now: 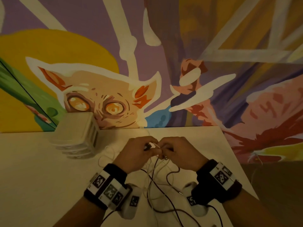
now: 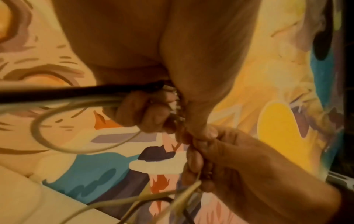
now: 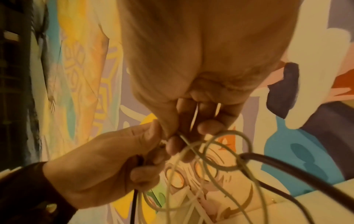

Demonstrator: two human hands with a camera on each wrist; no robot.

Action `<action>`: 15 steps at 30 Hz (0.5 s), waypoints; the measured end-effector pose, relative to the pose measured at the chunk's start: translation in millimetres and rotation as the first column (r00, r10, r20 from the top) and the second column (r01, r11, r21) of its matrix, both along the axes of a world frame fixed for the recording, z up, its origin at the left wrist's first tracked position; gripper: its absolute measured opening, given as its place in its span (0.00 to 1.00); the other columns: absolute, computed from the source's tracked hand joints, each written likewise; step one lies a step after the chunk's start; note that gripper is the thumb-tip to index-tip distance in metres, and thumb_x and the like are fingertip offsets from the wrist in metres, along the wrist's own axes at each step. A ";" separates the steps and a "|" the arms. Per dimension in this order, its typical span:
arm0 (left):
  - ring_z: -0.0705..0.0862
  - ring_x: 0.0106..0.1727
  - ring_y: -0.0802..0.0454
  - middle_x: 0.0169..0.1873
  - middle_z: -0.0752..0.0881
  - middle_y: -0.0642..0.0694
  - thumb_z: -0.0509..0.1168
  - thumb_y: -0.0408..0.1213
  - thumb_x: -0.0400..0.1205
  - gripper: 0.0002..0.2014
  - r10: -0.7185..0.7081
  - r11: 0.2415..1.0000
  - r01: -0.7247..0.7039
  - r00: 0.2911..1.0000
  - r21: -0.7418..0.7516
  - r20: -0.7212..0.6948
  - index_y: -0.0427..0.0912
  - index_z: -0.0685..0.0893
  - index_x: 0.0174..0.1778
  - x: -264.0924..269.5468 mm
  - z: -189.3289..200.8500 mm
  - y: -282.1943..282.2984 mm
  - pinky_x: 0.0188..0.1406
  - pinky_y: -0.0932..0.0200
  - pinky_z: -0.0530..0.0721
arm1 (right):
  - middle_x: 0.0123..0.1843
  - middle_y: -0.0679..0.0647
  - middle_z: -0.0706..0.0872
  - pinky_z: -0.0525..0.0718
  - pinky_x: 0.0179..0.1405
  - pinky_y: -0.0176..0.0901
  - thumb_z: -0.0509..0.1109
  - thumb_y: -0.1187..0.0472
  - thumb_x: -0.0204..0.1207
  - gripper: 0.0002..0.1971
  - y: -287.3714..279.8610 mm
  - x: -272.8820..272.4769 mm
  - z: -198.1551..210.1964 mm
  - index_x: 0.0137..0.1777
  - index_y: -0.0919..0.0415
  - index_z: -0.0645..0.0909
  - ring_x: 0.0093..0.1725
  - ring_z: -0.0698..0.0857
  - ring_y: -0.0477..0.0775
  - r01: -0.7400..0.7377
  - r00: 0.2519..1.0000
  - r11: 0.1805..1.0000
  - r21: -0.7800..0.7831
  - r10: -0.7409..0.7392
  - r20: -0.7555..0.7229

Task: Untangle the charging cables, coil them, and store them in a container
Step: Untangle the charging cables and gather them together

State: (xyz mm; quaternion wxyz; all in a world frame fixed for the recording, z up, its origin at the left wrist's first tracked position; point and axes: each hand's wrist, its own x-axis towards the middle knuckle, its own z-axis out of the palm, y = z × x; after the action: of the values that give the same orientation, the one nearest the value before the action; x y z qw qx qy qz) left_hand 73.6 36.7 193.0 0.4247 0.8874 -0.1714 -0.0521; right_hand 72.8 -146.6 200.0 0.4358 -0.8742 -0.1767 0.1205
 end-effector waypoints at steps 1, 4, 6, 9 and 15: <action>0.77 0.30 0.67 0.23 0.80 0.62 0.71 0.47 0.77 0.03 0.017 1.000 -0.017 1.000 0.024 0.008 0.56 0.85 0.38 3.2 1.1 2.4 0.31 0.72 0.68 | 0.35 0.50 0.92 0.87 0.45 0.38 0.70 0.64 0.76 0.03 -2.1 -1.3 -0.8 0.46 0.56 0.83 0.37 0.90 0.43 0.021 1.000 0.999 0.038 -0.020 -0.018; 0.77 0.30 0.65 0.23 0.79 0.59 0.70 0.45 0.78 0.09 0.046 0.997 -0.053 0.993 0.061 0.109 0.49 0.85 0.34 12.2 10.8 11.0 0.30 0.71 0.66 | 0.40 0.48 0.92 0.82 0.43 0.28 0.77 0.61 0.72 0.08 -9.6 -2.7 -5.6 0.47 0.52 0.81 0.44 0.89 0.39 0.033 0.999 0.999 0.000 -0.033 0.013; 0.78 0.33 0.63 0.24 0.79 0.59 0.70 0.44 0.78 0.09 0.094 0.995 -0.100 0.967 0.012 0.236 0.45 0.86 0.34 15.2 21.8 15.0 0.31 0.72 0.68 | 0.41 0.46 0.91 0.83 0.45 0.33 0.78 0.61 0.71 0.08 -11.1 -1.0 -10.8 0.44 0.50 0.82 0.46 0.88 0.39 0.063 0.994 0.997 -0.048 -0.059 0.094; 0.78 0.32 0.55 0.27 0.82 0.53 0.70 0.40 0.78 0.08 0.187 0.982 -0.188 0.915 -0.034 0.358 0.42 0.85 0.35 19.2 37.4 18.4 0.31 0.70 0.70 | 0.39 0.43 0.90 0.82 0.48 0.34 0.78 0.60 0.71 0.08 -7.1 0.1 -13.9 0.40 0.47 0.82 0.45 0.87 0.40 0.198 0.958 0.980 0.036 -0.201 0.204; 0.78 0.30 0.56 0.30 0.84 0.50 0.70 0.35 0.79 0.06 0.395 0.914 -0.388 0.793 -0.115 0.464 0.38 0.86 0.37 25.2 55.4 26.1 0.33 0.79 0.70 | 0.34 0.50 0.90 0.86 0.42 0.37 0.80 0.66 0.69 0.07 0.2 4.4 -9.5 0.38 0.57 0.83 0.38 0.90 0.47 0.392 0.871 0.814 0.429 -0.479 0.111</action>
State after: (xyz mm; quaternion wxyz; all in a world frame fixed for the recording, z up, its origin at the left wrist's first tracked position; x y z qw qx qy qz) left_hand 98.8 62.8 248.4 0.3768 0.8855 -0.0840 0.2585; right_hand 77.1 -146.4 190.5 0.5965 -0.7934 -0.0370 -0.1158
